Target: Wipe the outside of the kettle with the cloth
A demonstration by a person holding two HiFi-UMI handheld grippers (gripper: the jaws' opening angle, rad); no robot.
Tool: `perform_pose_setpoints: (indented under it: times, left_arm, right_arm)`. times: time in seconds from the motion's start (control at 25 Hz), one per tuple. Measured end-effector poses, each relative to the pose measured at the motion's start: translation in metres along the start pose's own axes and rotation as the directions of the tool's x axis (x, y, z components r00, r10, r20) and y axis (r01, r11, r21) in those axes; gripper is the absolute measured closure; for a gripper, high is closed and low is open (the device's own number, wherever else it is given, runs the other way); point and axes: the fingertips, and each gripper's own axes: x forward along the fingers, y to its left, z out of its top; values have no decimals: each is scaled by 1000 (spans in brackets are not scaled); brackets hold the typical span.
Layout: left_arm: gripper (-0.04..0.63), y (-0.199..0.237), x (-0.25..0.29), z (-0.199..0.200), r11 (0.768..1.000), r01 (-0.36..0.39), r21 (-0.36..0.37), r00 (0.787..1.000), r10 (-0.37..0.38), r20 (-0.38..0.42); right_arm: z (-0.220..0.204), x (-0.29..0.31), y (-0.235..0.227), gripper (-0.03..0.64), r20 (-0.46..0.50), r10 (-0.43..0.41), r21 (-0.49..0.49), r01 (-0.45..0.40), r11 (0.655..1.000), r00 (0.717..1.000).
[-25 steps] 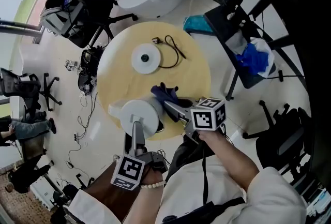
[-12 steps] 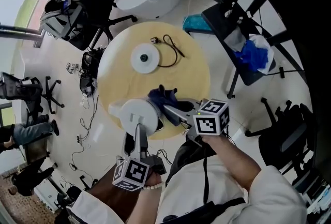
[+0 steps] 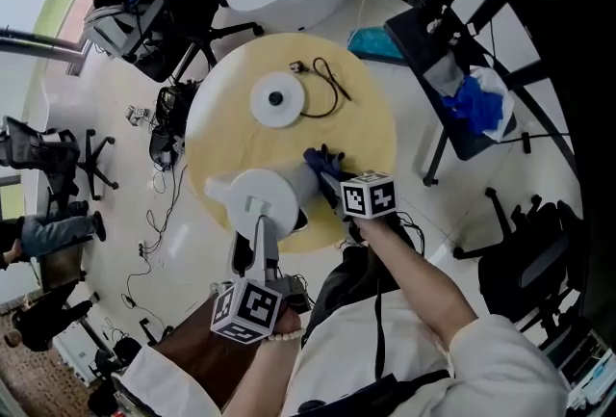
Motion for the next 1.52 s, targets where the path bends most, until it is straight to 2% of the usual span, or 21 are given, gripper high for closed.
perform_pose_setpoints:
  times: [0.08, 0.2, 0.36, 0.44, 0.52, 0.56, 0.64, 0.72, 0.76, 0.88, 0.96, 1.0, 1.12, 1.2, 1.28, 1.4, 1.52]
  left_arm:
    - [281, 1, 2, -1, 1000, 3, 3, 1000, -3, 10]
    - [281, 3, 6, -1, 1000, 7, 0, 1000, -7, 21]
    - [281, 4, 13, 1, 1000, 9, -25, 999, -8, 44]
    - [281, 5, 16, 2, 999, 9, -42, 998, -7, 54]
    - [281, 5, 20, 2, 998, 18, -58, 998, -15, 58]
    - [281, 5, 21, 3, 998, 27, -61, 998, -23, 58]
    - [281, 5, 22, 3, 998, 40, -52, 998, -37, 57]
    - [281, 5, 22, 2, 998, 46, -45, 997, -44, 57]
    - [281, 5, 23, 1, 998, 46, -46, 997, -43, 57]
    - [281, 4, 21, -1, 998, 34, -56, 997, -30, 71]
    - [281, 4, 20, -1, 998, 23, -62, 996, -18, 82]
    - [282, 4, 20, -2, 997, 17, -70, 996, -11, 83]
    - [282, 1, 21, -2, 992, -7, -127, 997, 18, 81]
    - [282, -4, 23, -3, 983, -22, -181, 996, 36, 79]
    - [282, -8, 24, -5, 974, -36, -225, 995, 56, 82]
    - [281, -9, 22, -8, 961, -51, -272, 994, 75, 81]
    - [283, -11, 22, -11, 961, -34, -275, 996, 55, 68]
  right_arm:
    - [-4, 6, -10, 551, -5, -27, 17, 27, 1000, 1000]
    - [-2, 4, -7, 551, 11, -23, 35, 22, 999, 1000]
    - [21, -21, 32, 551, 99, 41, 22, -43, 999, 994]
    - [35, -44, 62, 551, 171, 110, 21, -115, 993, 979]
    - [50, -68, 90, 551, 247, 216, 38, -233, 972, 945]
    - [58, -80, 103, 551, 281, 280, 56, -307, 950, 918]
    - [68, -100, 120, 551, 330, 399, 115, -456, 883, 856]
    - [71, -112, 126, 551, 340, 468, 163, -541, 825, 816]
    - [72, -115, 126, 551, 330, 487, 156, -555, 817, 809]
    - [69, -115, 121, 551, 289, 482, 118, -530, 840, 827]
    - [62, -107, 122, 551, 295, 478, 118, -528, 841, 827]
    - [58, -101, 118, 551, 296, 452, 115, -501, 858, 842]
    - [42, -77, 85, 549, 282, 311, 125, -356, 926, 908]
    - [31, -59, 56, 549, 263, 213, 157, -260, 953, 941]
    - [20, -43, 29, 549, 240, 135, 194, -184, 964, 961]
    - [8, -23, 0, 549, 205, 63, 247, -114, 962, 977]
    - [-4, -9, -23, 549, 156, 15, 267, -57, 962, 988]
